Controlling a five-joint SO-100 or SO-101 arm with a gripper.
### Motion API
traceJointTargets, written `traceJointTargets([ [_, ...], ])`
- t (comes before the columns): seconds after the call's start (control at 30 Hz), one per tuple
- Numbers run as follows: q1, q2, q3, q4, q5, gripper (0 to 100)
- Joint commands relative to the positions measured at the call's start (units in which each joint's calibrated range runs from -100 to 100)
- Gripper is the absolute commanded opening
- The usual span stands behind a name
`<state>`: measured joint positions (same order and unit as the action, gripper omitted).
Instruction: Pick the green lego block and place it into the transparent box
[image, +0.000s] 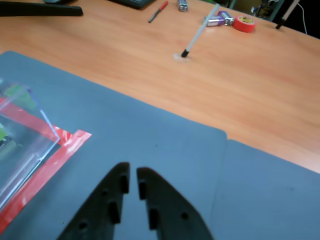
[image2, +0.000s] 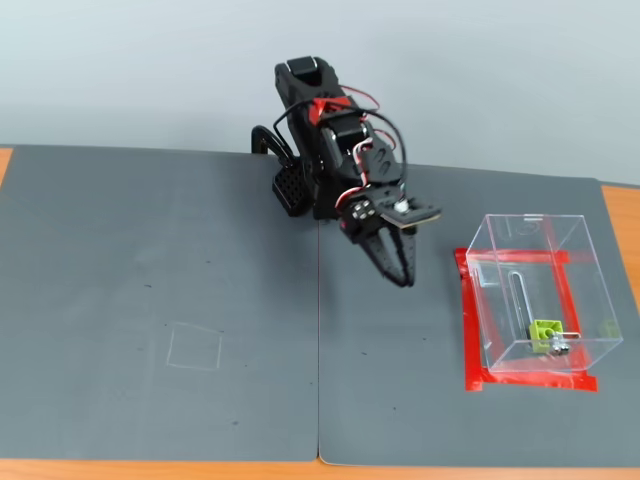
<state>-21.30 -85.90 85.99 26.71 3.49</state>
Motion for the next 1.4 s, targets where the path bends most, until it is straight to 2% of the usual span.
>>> traceJointTargets([
  [0.0, 3.36, -6.73, 4.06, 0.11, -0.24, 2],
  [0.33, 8.73, -13.34, 13.65, 0.63, -0.29, 2],
  [0.53, 12.68, -13.51, 13.74, 9.48, -0.34, 2],
  [0.67, 12.98, -13.51, 13.74, 16.0, -2.74, 2],
  [1.03, 15.44, -13.59, 13.74, 24.5, -3.83, 2],
  [1.37, 14.77, -13.68, 13.74, 24.85, -3.78, 2],
])
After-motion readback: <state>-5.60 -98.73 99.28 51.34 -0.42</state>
